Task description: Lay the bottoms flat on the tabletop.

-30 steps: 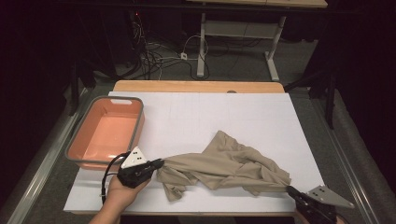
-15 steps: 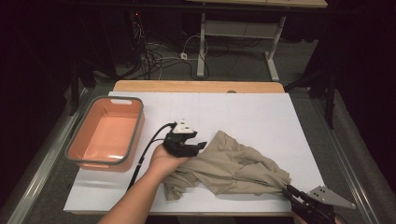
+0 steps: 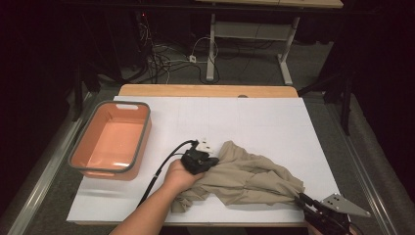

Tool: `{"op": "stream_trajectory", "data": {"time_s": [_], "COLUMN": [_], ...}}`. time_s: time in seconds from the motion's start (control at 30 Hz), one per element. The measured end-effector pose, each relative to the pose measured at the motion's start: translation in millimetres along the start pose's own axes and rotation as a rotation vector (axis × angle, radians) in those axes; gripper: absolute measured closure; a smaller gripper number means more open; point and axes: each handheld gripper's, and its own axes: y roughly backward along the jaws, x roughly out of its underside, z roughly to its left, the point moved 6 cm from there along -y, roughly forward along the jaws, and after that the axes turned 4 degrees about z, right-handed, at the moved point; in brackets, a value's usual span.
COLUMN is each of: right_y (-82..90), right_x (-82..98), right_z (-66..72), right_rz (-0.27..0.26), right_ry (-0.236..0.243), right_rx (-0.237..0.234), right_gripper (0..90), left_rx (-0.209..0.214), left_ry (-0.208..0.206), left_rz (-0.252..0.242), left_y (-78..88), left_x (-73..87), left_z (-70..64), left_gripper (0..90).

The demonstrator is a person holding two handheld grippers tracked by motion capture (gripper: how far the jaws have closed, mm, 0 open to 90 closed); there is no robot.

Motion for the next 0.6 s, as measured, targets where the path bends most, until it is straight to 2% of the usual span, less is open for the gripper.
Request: {"op": "stream_trajectory", "data": {"time_s": [0.13,0.27,0.37,0.43,0.53,0.6], "right_y": [-3.9,-9.4,-14.5,-20.3,-36.1,-51.1], "right_x": [-4.5,-14.2,-27.3,-39.2,-59.2,-70.0], "right_z": [5.8,13.8,18.8,20.2,15.4,8.6], "right_rz": [-0.002,-0.009,-0.015,-0.012,0.001,0.036], "right_ry": [0.015,0.032,0.042,0.053,0.041,0.04], "right_rx": [-0.01,-0.02,-0.029,-0.023,-0.005,0.012], "right_gripper": [73.8,72.9,70.7,68.8,63.8,56.3], "left_rx": [-0.055,-0.089,-0.104,-0.097,-0.089,-0.083], "left_ry": [0.023,0.03,0.017,0.019,0.018,0.016], "left_rz": [-0.049,-0.089,-0.093,-0.1,-0.11,-0.11], "left_y": [34.8,57.8,64.9,67.3,70.2,69.7], "left_x": [33.9,59.4,72.4,76.1,77.9,78.9], "left_z": [3.1,0.6,-1.0,-1.9,-2.7,-3.5], "left_gripper": [86.9,86.9,86.8,86.8,86.7,86.7]}}
